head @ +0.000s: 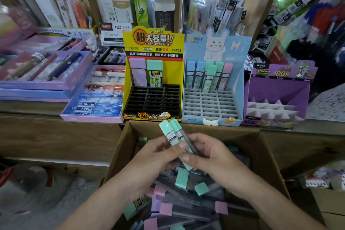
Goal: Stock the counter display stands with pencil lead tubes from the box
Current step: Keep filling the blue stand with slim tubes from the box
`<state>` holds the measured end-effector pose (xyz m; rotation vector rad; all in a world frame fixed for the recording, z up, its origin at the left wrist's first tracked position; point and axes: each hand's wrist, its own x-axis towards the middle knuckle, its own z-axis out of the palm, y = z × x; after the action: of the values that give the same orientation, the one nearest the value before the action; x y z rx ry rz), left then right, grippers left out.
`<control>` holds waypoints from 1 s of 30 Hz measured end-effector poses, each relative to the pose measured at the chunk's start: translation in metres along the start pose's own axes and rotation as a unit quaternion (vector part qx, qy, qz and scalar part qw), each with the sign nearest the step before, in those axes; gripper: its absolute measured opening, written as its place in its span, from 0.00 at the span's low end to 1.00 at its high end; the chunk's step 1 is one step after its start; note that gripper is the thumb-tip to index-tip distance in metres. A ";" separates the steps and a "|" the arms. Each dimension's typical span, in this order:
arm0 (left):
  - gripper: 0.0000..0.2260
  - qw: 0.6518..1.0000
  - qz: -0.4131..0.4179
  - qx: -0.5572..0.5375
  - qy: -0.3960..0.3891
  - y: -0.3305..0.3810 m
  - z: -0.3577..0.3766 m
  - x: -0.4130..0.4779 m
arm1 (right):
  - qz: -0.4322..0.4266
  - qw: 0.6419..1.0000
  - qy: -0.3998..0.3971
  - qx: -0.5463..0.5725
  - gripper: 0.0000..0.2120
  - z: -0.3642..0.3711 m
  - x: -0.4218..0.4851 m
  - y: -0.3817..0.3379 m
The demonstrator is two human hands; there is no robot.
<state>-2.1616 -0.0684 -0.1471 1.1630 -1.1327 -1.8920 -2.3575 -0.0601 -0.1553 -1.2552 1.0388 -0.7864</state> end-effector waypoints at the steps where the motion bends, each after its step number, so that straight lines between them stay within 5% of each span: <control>1: 0.17 1.000 0.003 -0.017 0.007 0.002 0.006 0.001 | -0.007 1.000 0.007 0.012 0.17 0.001 0.000 -0.003; 10: 0.09 0.996 0.035 -0.035 0.072 0.007 0.022 0.013 | -0.011 0.989 0.105 0.103 0.14 -0.001 -0.003 -0.016; 17: 0.12 0.996 0.059 -0.026 0.059 -0.001 0.017 0.016 | -0.005 0.982 0.105 0.154 0.14 -0.006 -0.003 -0.012; 26: 0.16 0.989 0.079 -0.068 0.108 -0.002 0.005 0.020 | -0.035 0.964 0.239 0.113 0.17 -0.020 -0.001 -0.010; 30: 0.14 0.990 0.070 -0.079 0.095 -0.001 0.004 0.021 | -0.059 0.963 0.237 0.111 0.13 -0.030 -0.002 -0.023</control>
<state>-2.1735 -0.0840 -0.1548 1.1193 -0.9181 -1.6922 -2.3845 -0.0729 -0.1327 -0.9598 1.2214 -1.3018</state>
